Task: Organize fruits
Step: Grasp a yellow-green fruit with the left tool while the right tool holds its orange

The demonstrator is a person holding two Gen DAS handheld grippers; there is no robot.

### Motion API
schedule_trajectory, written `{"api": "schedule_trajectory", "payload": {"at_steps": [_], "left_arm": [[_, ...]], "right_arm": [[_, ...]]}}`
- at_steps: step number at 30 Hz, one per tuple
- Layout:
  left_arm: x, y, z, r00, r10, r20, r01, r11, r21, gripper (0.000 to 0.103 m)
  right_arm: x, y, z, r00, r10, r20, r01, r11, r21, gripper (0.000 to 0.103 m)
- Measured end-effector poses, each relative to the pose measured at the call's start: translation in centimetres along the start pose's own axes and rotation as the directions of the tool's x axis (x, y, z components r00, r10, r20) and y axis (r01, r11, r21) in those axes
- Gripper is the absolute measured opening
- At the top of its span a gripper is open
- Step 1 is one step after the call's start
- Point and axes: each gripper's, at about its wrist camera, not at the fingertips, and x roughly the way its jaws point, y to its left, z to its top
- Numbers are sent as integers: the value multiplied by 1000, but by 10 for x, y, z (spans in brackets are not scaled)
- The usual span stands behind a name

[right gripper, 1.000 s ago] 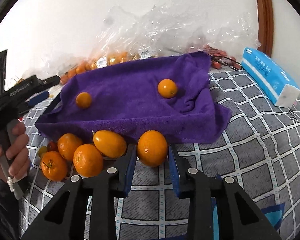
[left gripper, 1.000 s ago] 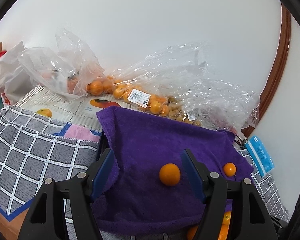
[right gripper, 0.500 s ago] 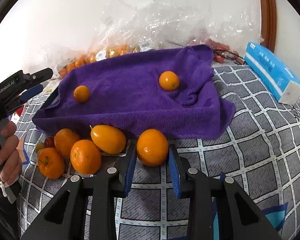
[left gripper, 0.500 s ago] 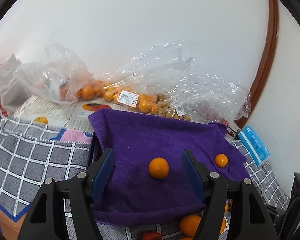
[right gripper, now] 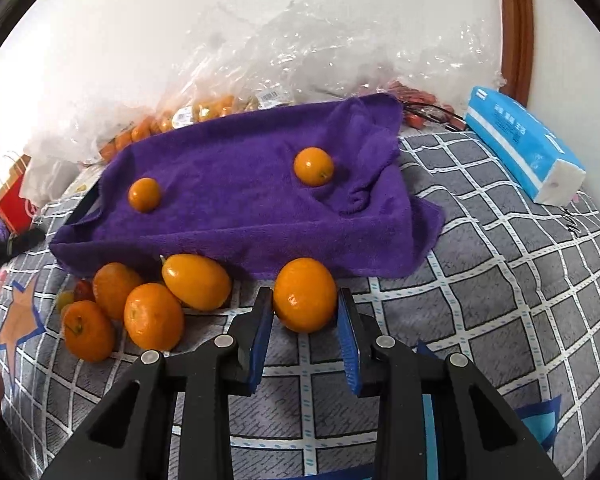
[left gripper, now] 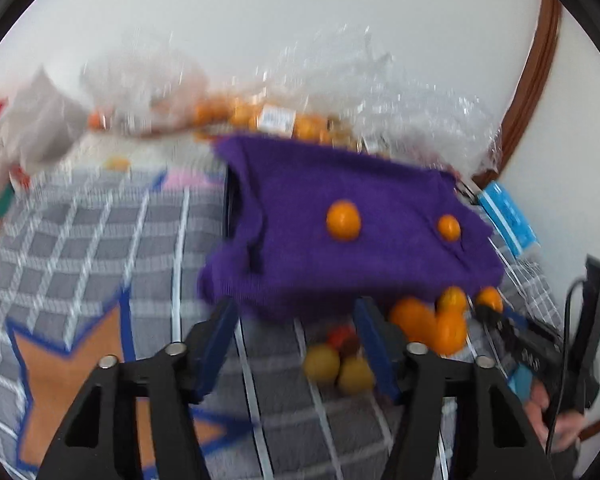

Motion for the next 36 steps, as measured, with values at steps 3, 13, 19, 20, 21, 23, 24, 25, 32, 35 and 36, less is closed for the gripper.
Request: {"api": "schedule_trajectory", "payload": {"at_steps": [3, 13, 19, 20, 21, 23, 24, 25, 32, 35, 36], "left_arm": [[2, 8, -10, 997, -68, -29, 67, 996, -52, 50], [15, 3, -22, 991, -112, -75, 109, 993, -51, 24], [3, 10, -20, 992, -114, -62, 109, 991, -74, 20], [-3, 13, -19, 995, -87, -50, 83, 994, -72, 20], [-5, 14, -20, 997, -58, -44, 55, 996, -63, 20], [-6, 14, -23, 999, 20, -35, -21, 999, -24, 20], [-4, 15, -25, 998, 44, -40, -45, 999, -10, 21], [-2, 15, -28, 997, 54, -49, -54, 999, 1, 24], [9, -1, -36, 995, 93, -33, -90, 993, 80, 25], [10, 0, -34, 996, 77, -39, -74, 994, 82, 25], [10, 1, -35, 997, 68, -40, -65, 995, 75, 25]], "right_arm": [[0, 0, 0, 1000, 0, 0, 0, 1000, -5, 32], [2, -2, 0, 1000, 12, -10, -12, 1000, 3, 32], [3, -4, 0, 1000, 19, -12, -19, 1000, 10, 32], [3, -4, 0, 1000, 19, -13, -19, 1000, 11, 32], [3, -4, 0, 1000, 18, -14, -18, 1000, 10, 32], [4, -3, 0, 1000, 8, -21, -8, 1000, 4, 32], [4, -2, 0, 1000, 4, -23, -4, 1000, -2, 32], [5, -1, 0, 1000, 4, -24, -4, 1000, -7, 32], [4, -3, 0, 1000, 7, -21, -7, 1000, 2, 32], [4, -3, 0, 1000, 6, -22, -6, 1000, 2, 32], [4, -3, -1, 1000, 3, -22, -3, 1000, 0, 32]]}}
